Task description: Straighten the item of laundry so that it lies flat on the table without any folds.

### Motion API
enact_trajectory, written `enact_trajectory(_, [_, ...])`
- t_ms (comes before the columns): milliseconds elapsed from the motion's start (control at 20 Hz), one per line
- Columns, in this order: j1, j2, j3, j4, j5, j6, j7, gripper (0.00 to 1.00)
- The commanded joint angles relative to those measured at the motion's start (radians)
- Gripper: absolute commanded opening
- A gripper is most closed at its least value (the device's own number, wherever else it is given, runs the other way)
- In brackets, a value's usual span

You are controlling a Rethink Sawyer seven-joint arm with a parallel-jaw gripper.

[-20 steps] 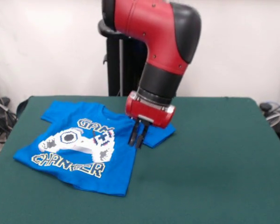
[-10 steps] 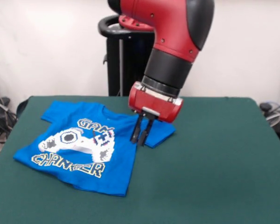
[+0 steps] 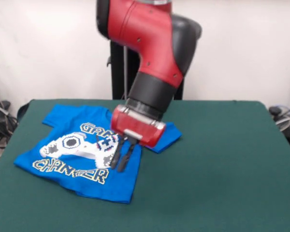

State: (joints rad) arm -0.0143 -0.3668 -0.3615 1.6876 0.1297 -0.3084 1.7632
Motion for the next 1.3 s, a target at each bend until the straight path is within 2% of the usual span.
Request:
enact_trajectory(50, [-0.085, 0.169, 0.119, -0.011, -0.059, -0.080, 0.184, 0.00])
enact_trajectory(400, [-0.079, 0.208, 0.152, -0.019, -0.065, -0.045, 0.153, 0.00])
enact_trajectory(450, [-0.105, 0.197, 0.186, -0.013, -0.095, -0.026, 0.153, 0.00])
enact_trajectory(600, [-0.229, 0.153, 0.357, -0.010, -0.227, 0.117, 0.101, 0.00])
enact_trajectory(800, [-0.361, 0.098, 0.545, 0.037, -0.308, 0.296, 0.048, 0.00])
enact_trajectory(950, [-0.538, 0.124, 0.774, 0.066, -0.399, 0.418, -0.025, 0.00])
enact_trajectory(1000, [-0.584, 0.148, 0.832, 0.071, -0.426, 0.419, -0.035, 0.00])
enact_trajectory(1100, [-0.629, 0.177, 0.888, 0.083, -0.461, 0.351, 0.001, 0.00])
enact_trajectory(1300, [-0.618, 0.148, 0.881, 0.112, -0.443, 0.271, 0.097, 0.00])
